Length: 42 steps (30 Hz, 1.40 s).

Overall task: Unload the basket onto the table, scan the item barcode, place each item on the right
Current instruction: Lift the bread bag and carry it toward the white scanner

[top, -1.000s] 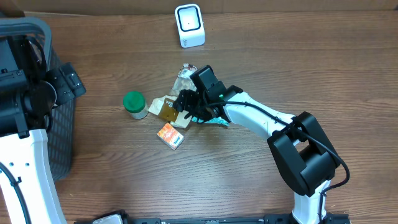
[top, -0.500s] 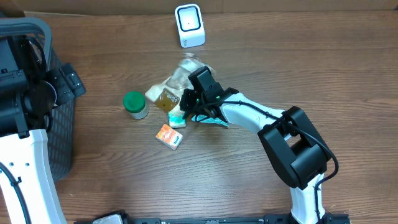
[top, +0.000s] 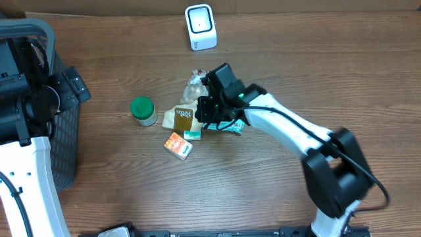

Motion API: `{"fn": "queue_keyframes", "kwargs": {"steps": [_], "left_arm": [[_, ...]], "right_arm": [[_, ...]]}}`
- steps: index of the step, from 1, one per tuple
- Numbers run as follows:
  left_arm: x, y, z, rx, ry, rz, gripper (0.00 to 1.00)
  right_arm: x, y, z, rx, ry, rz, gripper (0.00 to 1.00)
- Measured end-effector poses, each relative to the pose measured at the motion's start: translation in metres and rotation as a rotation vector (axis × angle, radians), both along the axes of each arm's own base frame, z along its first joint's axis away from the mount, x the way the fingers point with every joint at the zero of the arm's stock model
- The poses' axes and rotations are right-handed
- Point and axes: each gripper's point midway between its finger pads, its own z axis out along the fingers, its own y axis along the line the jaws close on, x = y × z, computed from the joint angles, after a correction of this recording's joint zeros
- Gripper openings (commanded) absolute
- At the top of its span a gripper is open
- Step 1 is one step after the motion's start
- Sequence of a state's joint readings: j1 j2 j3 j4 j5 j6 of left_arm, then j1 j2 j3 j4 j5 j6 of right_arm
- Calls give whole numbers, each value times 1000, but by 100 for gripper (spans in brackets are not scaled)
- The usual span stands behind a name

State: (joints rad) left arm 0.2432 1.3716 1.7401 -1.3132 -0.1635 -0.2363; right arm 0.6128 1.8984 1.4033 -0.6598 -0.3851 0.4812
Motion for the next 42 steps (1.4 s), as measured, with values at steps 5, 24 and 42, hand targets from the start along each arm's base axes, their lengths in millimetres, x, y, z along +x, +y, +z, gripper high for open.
{"fn": "queue_keyframes", "kwargs": {"steps": [5,24,42], "left_arm": [[0,0,0,0,0,0,99],[0,0,0,0,0,0,100],[0,0,0,0,0,0,100]], "right_arm": [[-24,-14,41,-49,13,106,4],[-49,-118,-22,-369,212,40,52],[1,-148,-40,-39,208,-91,86]]}}
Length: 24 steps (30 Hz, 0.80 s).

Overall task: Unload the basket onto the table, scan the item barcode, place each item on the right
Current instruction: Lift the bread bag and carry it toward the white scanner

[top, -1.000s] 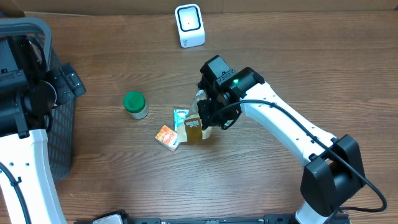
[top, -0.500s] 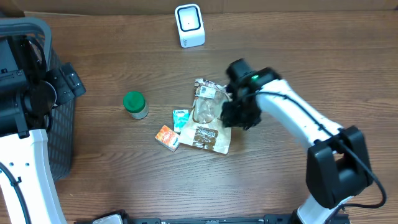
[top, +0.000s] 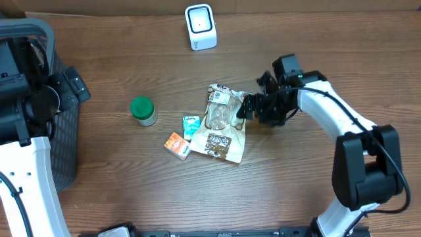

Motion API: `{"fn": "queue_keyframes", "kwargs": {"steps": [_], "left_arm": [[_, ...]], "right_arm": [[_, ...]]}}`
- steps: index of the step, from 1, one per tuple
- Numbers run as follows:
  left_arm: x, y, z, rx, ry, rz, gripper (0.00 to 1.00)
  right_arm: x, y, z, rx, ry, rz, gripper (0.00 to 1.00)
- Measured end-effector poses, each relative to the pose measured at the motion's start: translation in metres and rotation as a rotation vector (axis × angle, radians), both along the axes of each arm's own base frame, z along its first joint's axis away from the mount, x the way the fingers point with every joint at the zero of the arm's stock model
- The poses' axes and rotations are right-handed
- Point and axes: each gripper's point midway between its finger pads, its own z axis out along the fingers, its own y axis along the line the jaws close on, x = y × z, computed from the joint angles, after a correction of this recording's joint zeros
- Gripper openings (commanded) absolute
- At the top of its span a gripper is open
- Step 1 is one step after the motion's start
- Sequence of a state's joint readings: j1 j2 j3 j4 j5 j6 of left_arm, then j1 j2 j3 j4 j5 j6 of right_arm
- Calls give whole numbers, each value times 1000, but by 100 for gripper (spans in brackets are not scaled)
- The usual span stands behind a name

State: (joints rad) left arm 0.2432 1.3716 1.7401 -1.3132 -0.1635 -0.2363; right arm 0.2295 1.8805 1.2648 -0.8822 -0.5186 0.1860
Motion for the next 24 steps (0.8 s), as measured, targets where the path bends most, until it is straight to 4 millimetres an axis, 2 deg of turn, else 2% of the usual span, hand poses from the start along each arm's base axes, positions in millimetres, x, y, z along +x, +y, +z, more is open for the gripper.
{"fn": "queue_keyframes", "kwargs": {"steps": [3,6,13,19,22,24], "left_arm": [[0,0,0,0,0,0,100],[0,0,0,0,0,0,100],[0,0,0,0,0,0,100],[0,0,0,0,0,0,99],[0,0,0,0,0,0,99],[0,0,0,0,0,0,99]], "right_arm": [[-16,2,-17,19,68,6,86],[-22,7,-29,59,92,10,86],[-14,38,-26,265,26,17,90],[-18,73,-26,342,29,-9,89],[-18,86,-26,364,39,-50,84],[-18,90,-28,367,49,-82,74]]}}
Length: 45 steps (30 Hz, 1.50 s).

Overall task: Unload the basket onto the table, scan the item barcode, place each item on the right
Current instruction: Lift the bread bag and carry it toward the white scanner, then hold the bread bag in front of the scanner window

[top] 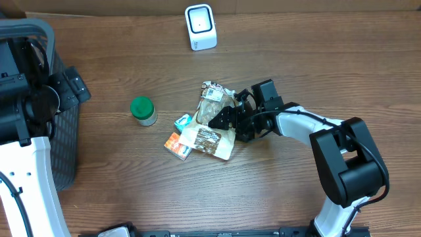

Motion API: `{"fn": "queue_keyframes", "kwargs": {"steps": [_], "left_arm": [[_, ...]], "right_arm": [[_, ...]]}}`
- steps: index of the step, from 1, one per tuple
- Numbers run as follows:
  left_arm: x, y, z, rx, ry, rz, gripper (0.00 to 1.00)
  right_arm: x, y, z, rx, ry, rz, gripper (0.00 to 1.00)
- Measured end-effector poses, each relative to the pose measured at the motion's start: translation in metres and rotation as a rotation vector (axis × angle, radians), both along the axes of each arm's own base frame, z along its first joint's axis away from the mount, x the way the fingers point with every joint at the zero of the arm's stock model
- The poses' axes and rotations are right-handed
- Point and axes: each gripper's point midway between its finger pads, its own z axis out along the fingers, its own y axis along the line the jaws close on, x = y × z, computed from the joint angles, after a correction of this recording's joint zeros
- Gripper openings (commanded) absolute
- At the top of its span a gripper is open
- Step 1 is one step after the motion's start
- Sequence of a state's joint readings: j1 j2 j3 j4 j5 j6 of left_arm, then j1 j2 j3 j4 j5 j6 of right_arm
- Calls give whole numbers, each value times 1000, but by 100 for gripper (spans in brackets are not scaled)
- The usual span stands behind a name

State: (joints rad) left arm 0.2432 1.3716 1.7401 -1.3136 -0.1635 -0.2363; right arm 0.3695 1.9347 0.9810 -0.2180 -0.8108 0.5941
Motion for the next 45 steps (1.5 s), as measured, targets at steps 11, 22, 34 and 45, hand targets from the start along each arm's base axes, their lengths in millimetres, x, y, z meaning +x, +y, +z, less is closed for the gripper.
{"fn": "queue_keyframes", "kwargs": {"steps": [11,22,34,45], "left_arm": [[0,0,0,0,0,0,100],[0,0,0,0,0,0,99],[0,0,0,0,0,0,100],[0,0,0,0,0,0,100]], "right_arm": [[5,-3,-9,-31,25,-81,15],[-4,-12,21,-74,-56,-37,4],[-12,-15,150,-25,-368,79,4],[-3,-18,199,-75,-433,97,4]]}}
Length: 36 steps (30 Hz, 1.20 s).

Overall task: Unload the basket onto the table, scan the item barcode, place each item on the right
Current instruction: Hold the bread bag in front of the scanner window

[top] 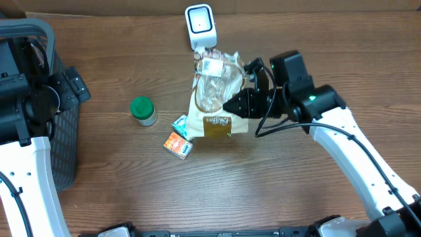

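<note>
A clear snack bag (212, 92) with a brown label and a white sticker near its top hangs lifted off the table, its top edge just below the white barcode scanner (200, 26) at the far side. My right gripper (231, 106) is shut on the bag's right edge. My left arm (26, 105) stays at the left margin by the basket, and its fingers are hidden.
A green-lidded jar (143, 110) stands left of the bag. A small teal packet (181, 125) and an orange box (177, 145) lie under the bag's lower left corner. A dark basket (46, 99) fills the left edge.
My right gripper has lifted the bag from the table and carried it toward the far side, up to the scanner. The arm now stands higher. The left arm is unchanged.
My right gripper was first down on the pile of items at the table's middle. Then it was right of the pile with the bag spread flat. Then it was at the bag's right edge, and now it holds the bag raised near the scanner.
</note>
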Motion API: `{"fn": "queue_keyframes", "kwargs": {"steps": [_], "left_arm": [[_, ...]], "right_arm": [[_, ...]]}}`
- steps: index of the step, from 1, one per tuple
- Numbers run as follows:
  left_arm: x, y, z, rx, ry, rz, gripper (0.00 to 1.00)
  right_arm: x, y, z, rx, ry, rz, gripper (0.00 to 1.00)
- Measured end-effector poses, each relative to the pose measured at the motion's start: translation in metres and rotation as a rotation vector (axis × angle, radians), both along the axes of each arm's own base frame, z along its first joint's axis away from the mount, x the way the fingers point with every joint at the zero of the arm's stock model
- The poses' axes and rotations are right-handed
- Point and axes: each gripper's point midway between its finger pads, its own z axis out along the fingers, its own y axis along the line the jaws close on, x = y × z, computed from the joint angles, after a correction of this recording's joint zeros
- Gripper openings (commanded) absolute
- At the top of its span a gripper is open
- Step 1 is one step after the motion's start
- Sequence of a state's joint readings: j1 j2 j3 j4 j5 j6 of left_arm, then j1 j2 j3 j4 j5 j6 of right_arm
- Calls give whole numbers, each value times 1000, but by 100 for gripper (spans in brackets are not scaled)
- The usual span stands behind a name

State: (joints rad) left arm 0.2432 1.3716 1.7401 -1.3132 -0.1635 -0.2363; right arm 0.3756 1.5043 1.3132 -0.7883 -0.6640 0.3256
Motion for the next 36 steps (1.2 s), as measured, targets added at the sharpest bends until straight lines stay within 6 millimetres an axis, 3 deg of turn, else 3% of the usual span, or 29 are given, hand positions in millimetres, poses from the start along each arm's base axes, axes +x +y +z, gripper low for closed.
{"fn": "queue_keyframes", "kwargs": {"steps": [7,12,18,23,27,32,36], "left_arm": [[0,0,0,0,0,0,100],[0,0,0,0,0,0,100],[0,0,0,0,0,0,100],[0,0,0,0,0,0,100],[0,0,0,0,0,0,100],[0,0,0,0,0,0,99],[0,0,0,0,0,0,100]], "right_arm": [[7,3,55,-4,-195,89,4],[9,6,81,8,-304,139,4],[18,0,76,-59,-320,85,4],[40,-7,65,-210,-310,-28,4],[82,-15,67,-344,-358,-143,4],[165,-40,76,-574,-588,-393,4],[214,-40,57,-807,-761,-492,4]]}}
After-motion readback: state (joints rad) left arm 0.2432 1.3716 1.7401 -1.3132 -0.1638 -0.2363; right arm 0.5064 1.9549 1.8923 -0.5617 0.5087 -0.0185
